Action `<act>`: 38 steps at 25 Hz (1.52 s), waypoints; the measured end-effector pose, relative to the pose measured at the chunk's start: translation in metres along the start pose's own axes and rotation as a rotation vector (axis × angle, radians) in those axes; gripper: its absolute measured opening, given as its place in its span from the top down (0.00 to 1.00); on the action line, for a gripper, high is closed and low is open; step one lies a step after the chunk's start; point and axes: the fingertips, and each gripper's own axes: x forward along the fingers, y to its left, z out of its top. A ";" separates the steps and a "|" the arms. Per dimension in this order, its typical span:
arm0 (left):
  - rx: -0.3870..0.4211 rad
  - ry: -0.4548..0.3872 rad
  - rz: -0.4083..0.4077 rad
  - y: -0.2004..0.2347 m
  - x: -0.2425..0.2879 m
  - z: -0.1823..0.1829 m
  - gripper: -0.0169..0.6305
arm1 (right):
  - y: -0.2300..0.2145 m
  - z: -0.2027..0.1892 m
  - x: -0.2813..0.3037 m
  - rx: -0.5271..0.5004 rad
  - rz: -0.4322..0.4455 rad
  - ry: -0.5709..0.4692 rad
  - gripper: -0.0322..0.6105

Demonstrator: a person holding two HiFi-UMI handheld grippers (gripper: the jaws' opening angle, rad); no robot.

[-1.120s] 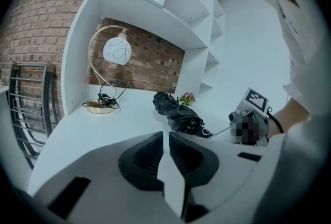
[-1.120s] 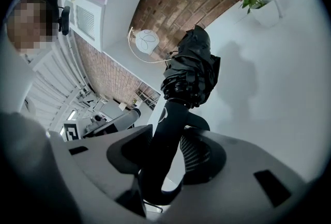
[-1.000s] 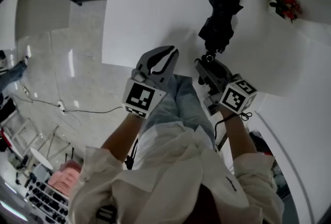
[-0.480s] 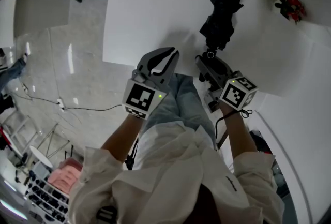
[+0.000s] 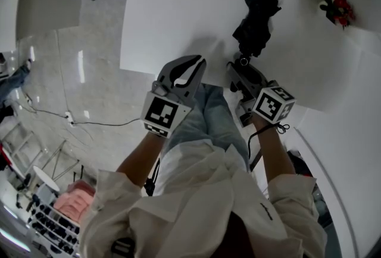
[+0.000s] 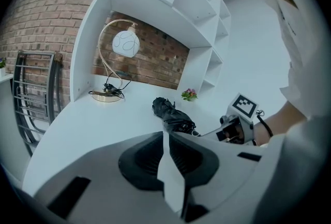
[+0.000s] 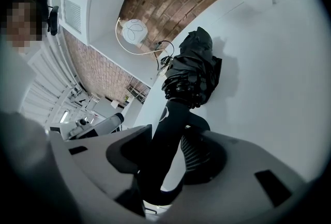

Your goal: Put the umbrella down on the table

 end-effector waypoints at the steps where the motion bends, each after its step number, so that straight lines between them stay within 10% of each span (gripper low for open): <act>1: -0.001 0.002 0.001 0.000 0.000 -0.001 0.89 | -0.001 0.000 0.001 -0.003 -0.006 0.002 0.66; 27: 0.033 -0.030 -0.046 -0.033 -0.014 0.043 0.89 | 0.007 0.009 -0.051 0.002 -0.088 0.063 0.42; 33: 0.062 -0.063 -0.054 -0.040 -0.033 0.074 0.89 | 0.032 0.039 -0.095 -0.011 -0.107 -0.075 0.48; 38: 0.094 -0.107 -0.040 -0.051 -0.051 0.103 0.89 | 0.074 0.102 -0.155 -0.195 -0.180 -0.385 0.75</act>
